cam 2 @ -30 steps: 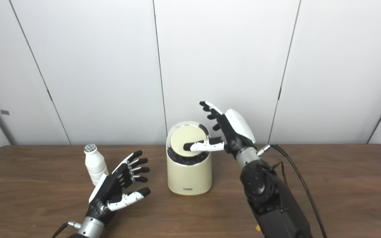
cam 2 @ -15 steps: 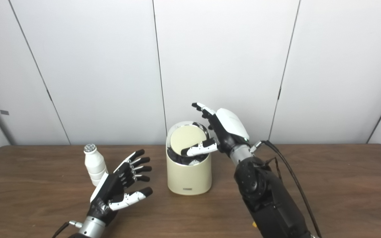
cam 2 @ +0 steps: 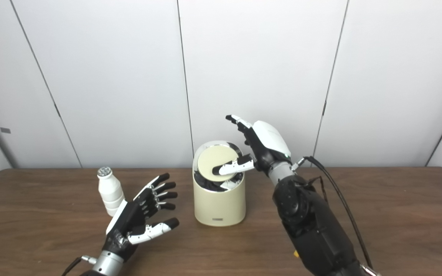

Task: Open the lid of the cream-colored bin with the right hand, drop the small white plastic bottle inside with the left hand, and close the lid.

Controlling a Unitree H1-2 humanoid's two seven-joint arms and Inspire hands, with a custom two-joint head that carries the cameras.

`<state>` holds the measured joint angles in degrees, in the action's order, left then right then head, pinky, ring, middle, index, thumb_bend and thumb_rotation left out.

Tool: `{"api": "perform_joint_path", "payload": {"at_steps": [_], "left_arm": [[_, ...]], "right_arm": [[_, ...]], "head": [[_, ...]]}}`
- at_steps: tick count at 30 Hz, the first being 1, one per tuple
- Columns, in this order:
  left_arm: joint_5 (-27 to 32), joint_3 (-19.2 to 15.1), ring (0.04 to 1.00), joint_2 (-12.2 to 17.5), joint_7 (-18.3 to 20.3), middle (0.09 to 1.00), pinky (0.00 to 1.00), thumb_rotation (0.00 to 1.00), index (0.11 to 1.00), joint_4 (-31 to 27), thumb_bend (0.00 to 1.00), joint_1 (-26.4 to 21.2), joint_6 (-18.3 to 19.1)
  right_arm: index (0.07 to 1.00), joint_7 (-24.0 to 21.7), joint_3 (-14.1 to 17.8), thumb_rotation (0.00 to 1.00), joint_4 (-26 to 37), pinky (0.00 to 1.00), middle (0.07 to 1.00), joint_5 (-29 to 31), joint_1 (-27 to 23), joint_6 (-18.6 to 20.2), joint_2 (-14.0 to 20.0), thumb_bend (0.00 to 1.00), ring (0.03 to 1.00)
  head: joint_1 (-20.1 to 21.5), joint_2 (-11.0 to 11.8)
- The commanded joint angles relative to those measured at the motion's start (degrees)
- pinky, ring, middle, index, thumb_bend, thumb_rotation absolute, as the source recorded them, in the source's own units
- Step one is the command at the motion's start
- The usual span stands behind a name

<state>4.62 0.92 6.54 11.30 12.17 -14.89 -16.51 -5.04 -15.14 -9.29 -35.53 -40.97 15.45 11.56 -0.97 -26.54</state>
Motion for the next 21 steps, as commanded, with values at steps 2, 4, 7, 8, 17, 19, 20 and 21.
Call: {"api": "perform_joint_path", "payload": {"at_steps": [2,4,7,8,17,19,20,21], "left_arm": [[0.3,0.0,0.792,0.1,-0.1,0.857,0.7,0.19,0.929,-1.9,0.76,-1.3,-0.6],[0.3,0.0,0.789,0.1,0.0,0.856,0.69,0.19,0.928,-2.1,0.75,-1.2,-0.5],[0.7,0.0,0.79,0.1,0.2,0.856,0.69,0.19,0.927,-2.2,0.75,-1.1,-0.2],[0.4,0.0,0.792,0.1,0.1,0.856,0.7,0.19,0.927,-2.2,0.75,-1.1,-0.2],[-0.9,0.4,0.783,0.0,-0.6,0.85,0.69,0.22,0.922,-2.8,0.76,-1.0,0.2],[-1.1,0.5,0.784,-0.1,-0.7,0.85,0.69,0.21,0.923,-3.1,0.76,-1.0,0.6],[-1.1,0.5,0.784,-0.2,-0.8,0.851,0.69,0.21,0.923,-3.2,0.76,-1.0,0.7],[-0.9,0.5,0.784,-0.2,-0.7,0.851,0.69,0.21,0.923,-3.3,0.76,-1.1,0.9]], "right_arm": [[0.91,0.3,0.6,0.29,1.9,0.68,0.906,-0.6,-3.5,-0.4,0.9,0.89,0.855],[0.906,0.3,0.5,0.28,1.6,0.68,0.904,-0.6,-3.5,-0.7,1.2,0.89,0.855],[0.903,0.0,0.4,0.27,1.6,0.69,0.903,-0.8,-3.6,-0.3,1.5,0.89,0.856],[0.905,-0.3,0.3,0.27,1.5,0.7,0.908,-0.8,-3.7,-0.2,1.6,0.89,0.862],[0.906,-2.0,-0.3,0.25,1.9,0.69,0.91,-1.6,-4.0,1.5,1.6,0.89,0.86],[0.906,-2.3,-0.4,0.26,2.0,0.69,0.909,-1.6,-4.1,1.3,1.7,0.9,0.861],[0.906,-2.4,-0.5,0.26,2.0,0.7,0.909,-1.5,-4.2,1.2,1.7,0.91,0.86],[0.906,-2.4,-0.7,0.26,1.9,0.7,0.909,-1.7,-4.3,0.8,1.8,0.91,0.86]], "head": [[0.0,-0.2],[0.0,-0.3],[0.0,-0.5],[0.0,-0.5],[-0.3,-1.5],[-0.5,-1.6],[-0.6,-1.7],[-0.8,-1.7]]}}
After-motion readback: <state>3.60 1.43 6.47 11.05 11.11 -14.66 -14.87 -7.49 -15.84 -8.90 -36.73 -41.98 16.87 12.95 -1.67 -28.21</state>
